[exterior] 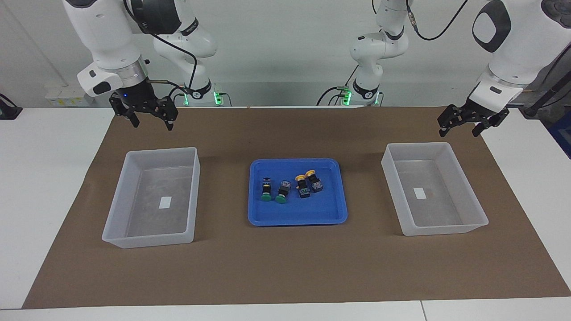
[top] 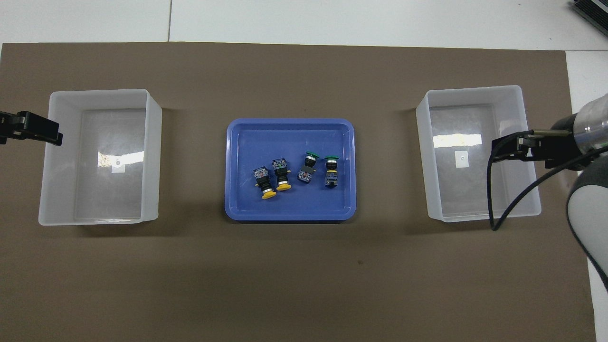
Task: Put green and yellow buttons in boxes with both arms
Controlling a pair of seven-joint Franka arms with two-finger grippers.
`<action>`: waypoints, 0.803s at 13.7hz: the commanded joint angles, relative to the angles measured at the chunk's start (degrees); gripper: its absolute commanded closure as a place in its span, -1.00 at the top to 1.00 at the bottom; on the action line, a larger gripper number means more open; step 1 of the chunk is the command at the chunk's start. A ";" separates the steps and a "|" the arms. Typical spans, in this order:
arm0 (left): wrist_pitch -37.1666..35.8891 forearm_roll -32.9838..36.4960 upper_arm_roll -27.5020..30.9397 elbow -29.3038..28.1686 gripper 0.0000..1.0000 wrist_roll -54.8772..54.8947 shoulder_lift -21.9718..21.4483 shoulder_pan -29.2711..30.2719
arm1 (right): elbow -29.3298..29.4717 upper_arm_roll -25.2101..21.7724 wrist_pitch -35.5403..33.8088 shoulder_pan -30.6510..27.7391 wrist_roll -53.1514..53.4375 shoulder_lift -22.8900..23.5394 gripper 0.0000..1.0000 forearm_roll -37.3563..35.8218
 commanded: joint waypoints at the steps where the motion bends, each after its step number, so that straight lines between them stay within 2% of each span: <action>1: 0.75 0.18 0.13 -1.78 1.00 -0.47 -1.41 -1.29 | -1.43 0.19 1.43 -0.70 -1.63 -0.92 1.00 1.46; 9: 3.74 0.01 -0.04 -2.22 1.00 0.50 -1.41 -1.21 | -1.25 0.10 1.60 -1.32 -0.93 -0.92 1.00 1.46; 11: 4.09 -0.08 -0.04 -2.39 1.00 0.50 -1.41 -1.12 | -1.69 0.10 4.93 -0.97 -0.76 -0.83 1.00 1.46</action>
